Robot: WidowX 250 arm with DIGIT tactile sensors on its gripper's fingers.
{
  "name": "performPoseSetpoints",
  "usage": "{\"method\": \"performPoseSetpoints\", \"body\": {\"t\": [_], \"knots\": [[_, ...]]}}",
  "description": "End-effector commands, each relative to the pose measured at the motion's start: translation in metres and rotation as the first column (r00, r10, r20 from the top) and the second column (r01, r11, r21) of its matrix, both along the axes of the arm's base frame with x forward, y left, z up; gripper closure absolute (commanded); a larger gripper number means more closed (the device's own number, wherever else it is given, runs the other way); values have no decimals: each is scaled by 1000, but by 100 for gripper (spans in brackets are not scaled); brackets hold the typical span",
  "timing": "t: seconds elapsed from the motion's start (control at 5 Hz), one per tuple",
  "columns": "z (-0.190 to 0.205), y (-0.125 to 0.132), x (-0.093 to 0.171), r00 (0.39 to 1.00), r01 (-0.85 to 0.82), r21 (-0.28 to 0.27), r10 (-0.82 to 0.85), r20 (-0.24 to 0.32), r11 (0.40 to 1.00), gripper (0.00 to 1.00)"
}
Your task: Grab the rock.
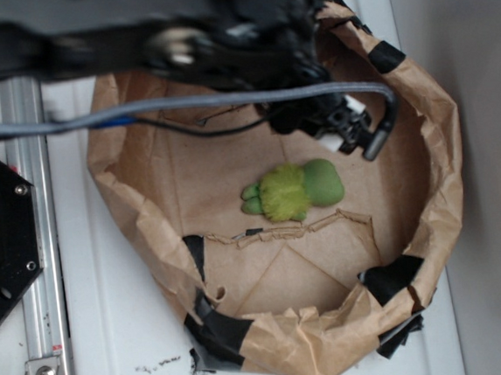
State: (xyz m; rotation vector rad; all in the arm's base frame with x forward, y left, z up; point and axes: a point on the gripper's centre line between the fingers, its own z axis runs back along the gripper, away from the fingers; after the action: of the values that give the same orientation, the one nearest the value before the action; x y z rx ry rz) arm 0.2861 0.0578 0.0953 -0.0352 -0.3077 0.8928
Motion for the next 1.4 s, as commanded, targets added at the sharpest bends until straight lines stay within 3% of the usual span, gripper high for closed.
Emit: {"method": "performPoseSetpoints", "body": {"t": [0.0,0.8,1.2], "knots": [[-26,14,9,1000,-9,-3,9,-10,1000,0],[-26,14,9,1000,-9,-3,9,-10,1000,0],[-32,29,-2,999,-44,11,44,-25,999,0]]}}
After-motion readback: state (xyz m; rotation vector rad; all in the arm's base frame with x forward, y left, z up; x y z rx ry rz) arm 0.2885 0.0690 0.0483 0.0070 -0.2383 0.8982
